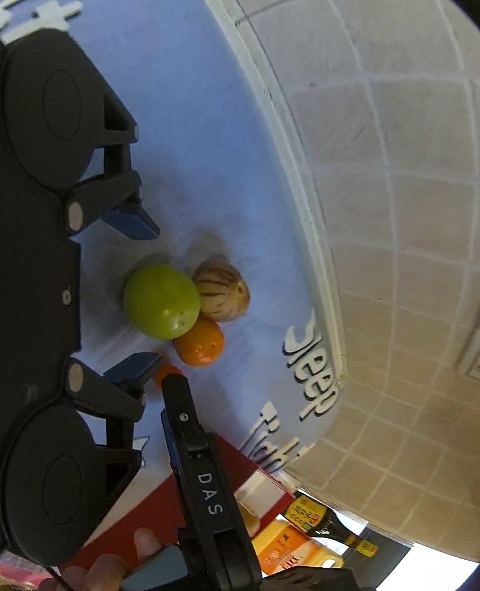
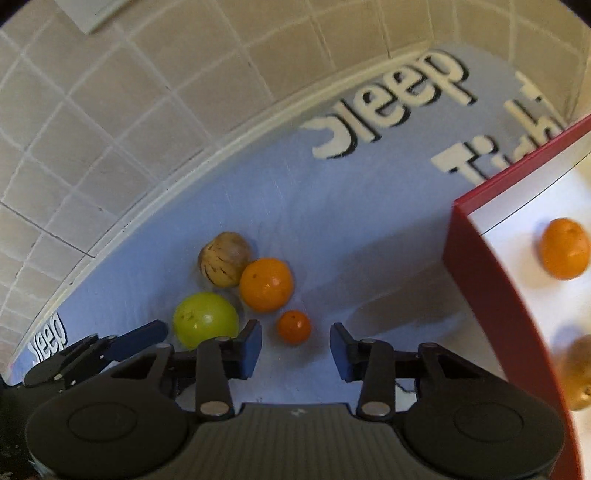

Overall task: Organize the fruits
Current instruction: 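Move both open tools back over the remaining fruit on the mat, then grasp the green apple with the left tool while the right tool grasps the small mandarin, then carry the apple and mandarin into the red box and open both tools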

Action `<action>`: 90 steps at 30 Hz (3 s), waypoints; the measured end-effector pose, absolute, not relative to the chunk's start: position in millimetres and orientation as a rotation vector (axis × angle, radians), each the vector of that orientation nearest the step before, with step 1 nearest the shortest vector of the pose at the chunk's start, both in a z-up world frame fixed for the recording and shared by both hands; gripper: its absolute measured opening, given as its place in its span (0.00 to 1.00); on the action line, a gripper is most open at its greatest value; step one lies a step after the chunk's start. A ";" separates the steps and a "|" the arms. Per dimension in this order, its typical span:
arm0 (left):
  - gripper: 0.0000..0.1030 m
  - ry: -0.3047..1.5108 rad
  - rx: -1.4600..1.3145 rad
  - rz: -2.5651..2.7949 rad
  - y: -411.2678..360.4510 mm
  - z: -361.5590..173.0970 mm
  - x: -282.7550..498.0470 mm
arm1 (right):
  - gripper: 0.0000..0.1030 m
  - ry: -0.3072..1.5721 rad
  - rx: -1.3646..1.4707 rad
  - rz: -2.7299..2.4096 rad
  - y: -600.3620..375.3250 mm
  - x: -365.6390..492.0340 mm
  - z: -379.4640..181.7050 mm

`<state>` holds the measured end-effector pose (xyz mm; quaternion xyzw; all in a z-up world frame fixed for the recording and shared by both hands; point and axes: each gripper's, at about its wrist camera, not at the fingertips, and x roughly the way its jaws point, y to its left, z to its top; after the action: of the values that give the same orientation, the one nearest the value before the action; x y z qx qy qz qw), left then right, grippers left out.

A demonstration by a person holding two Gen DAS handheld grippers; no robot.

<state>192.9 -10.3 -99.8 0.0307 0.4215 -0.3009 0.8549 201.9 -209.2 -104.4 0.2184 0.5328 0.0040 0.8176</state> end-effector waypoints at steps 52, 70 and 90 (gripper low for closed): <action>0.56 0.802 0.294 -1.078 -240.0 -35.2 82.2 | 0.22 1.019 0.545 -0.326 -400.0 -10.4 -39.0; 0.56 0.974 0.628 -1.265 -282.3 -74.1 85.6 | 0.22 1.242 0.163 -0.101 -368.4 18.6 -69.9; 0.72 1.004 0.510 -1.306 -277.0 -76.5 98.0 | 0.35 1.288 0.188 -0.108 -374.8 21.9 -84.9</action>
<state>98.0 -277.0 -76.5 0.2244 0.4422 -0.5749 0.6508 21.9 -374.8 -84.9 0.0874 0.5990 -0.0502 0.7943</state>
